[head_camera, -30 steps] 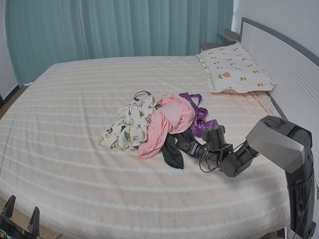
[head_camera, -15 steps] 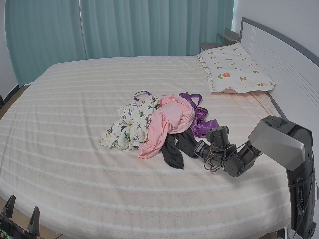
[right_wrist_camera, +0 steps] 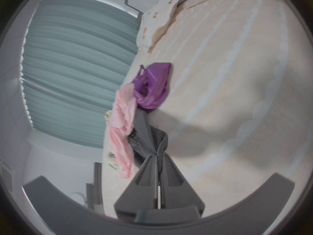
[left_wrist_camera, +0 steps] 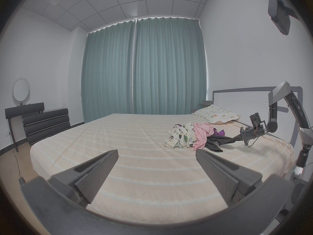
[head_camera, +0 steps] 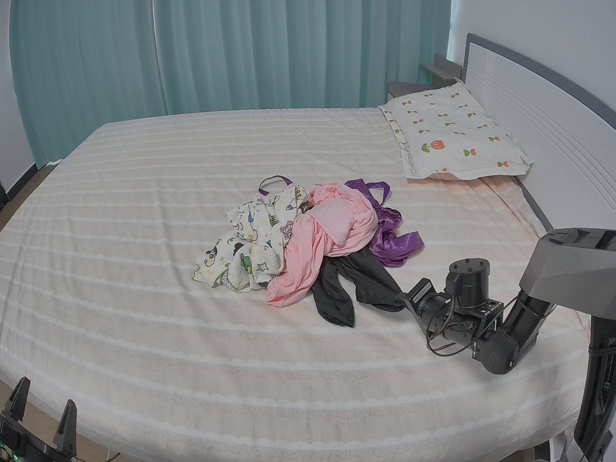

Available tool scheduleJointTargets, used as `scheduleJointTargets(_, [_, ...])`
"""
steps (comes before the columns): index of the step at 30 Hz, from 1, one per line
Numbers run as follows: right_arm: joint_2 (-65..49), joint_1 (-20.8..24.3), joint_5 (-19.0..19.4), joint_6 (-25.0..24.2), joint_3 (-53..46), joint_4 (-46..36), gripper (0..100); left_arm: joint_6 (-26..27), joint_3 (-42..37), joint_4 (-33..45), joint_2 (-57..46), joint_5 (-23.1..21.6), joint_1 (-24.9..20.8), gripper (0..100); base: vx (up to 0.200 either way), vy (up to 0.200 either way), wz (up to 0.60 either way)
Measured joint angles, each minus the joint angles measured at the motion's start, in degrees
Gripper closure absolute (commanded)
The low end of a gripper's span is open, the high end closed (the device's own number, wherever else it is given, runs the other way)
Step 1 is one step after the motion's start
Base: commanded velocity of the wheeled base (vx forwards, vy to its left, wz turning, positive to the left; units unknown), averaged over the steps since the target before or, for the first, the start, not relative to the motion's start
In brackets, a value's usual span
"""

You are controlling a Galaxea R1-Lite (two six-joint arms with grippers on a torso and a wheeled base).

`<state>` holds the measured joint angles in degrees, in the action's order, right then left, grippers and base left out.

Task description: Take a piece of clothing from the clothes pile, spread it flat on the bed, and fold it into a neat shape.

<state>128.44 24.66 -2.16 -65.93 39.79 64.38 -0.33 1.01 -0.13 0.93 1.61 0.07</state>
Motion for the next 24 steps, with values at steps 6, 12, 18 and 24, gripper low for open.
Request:
scheduleJointTargets(6, [-0.71,0.17,2.69,-1.34,-9.84,14.18,100,0.4,0.0,-0.02,0.0,-0.17,0.0,0,0.0,0.0,0.0])
scheduleJointTargets(12, [0.22,0.96,3.9,-1.97,-14.8,18.22,100,2.97,0.0,-0.35,0.0,-1.83,0.0,0,0.0,0.0,0.0])
scheduleJointTargets(18, [0.65,1.57,3.93,-2.0,-15.92,18.66,100,0.84,4.08,-2.32,1.11,-5.05,-0.1,0,0.0,0.0,0.0])
scheduleJointTargets(24, [1.0,2.04,3.93,-2.01,-16.14,18.88,100,0.4,11.78,-2.33,9.46,-10.14,-0.18,0,0.0,0.0,0.0])
